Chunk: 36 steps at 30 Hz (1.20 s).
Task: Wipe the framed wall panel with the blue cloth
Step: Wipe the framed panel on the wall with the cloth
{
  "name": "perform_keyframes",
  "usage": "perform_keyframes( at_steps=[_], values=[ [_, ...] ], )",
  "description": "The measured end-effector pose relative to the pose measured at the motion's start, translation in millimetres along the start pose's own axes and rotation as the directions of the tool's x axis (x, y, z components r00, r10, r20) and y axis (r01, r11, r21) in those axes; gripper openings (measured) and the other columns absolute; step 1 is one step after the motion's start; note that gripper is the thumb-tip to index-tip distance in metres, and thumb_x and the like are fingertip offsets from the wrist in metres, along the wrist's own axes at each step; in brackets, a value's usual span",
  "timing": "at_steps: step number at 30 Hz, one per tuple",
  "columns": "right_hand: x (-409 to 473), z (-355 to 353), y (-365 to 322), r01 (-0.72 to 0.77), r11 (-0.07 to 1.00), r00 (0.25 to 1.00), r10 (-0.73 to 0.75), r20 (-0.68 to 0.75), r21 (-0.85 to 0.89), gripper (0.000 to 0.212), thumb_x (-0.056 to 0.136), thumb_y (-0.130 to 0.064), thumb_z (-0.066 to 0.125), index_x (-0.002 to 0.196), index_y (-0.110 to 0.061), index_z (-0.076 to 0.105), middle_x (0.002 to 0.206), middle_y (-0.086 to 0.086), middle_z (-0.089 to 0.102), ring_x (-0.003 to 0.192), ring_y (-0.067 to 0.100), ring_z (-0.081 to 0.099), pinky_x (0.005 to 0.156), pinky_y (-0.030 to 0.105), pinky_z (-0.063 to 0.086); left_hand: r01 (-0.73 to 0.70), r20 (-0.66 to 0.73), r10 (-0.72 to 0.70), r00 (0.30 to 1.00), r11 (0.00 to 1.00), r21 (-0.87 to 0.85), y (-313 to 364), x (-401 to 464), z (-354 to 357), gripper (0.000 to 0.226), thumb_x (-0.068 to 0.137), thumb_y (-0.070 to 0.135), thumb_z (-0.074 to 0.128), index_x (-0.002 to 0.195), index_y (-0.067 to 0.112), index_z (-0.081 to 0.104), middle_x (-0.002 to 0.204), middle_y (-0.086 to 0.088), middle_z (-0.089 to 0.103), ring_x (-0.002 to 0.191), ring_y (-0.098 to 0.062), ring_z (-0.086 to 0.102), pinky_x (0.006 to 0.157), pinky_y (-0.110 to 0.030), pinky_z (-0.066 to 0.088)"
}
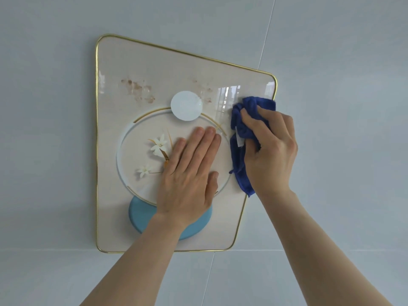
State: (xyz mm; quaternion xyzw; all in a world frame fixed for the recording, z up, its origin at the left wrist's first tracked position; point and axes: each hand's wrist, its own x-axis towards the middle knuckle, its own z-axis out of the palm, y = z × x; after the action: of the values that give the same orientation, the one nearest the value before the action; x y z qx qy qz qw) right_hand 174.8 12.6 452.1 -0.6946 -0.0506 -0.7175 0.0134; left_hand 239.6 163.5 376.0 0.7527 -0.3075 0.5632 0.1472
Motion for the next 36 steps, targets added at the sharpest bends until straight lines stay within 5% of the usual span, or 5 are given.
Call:
perform_keyframes(
  at_steps=[36],
  values=[
    [-35,-23,-10,-0.039,0.996,0.985,0.051,0.162,-0.076,0.036,0.076,0.012,0.068,0.103,-0.009,0.08,0.098,0.007,0.075,0.088,0.034,0.064,0.071,0.039,0.056,0.027,0.022,-0.025,0.999,0.996,-0.084,4,0,-8,0.072,0.102,0.03,0.048,0.165,0.014,0.015,0.174,-0.001,0.012,0.161,-0.02,0.008,0.132,-0.046,0.01]
  ],
)
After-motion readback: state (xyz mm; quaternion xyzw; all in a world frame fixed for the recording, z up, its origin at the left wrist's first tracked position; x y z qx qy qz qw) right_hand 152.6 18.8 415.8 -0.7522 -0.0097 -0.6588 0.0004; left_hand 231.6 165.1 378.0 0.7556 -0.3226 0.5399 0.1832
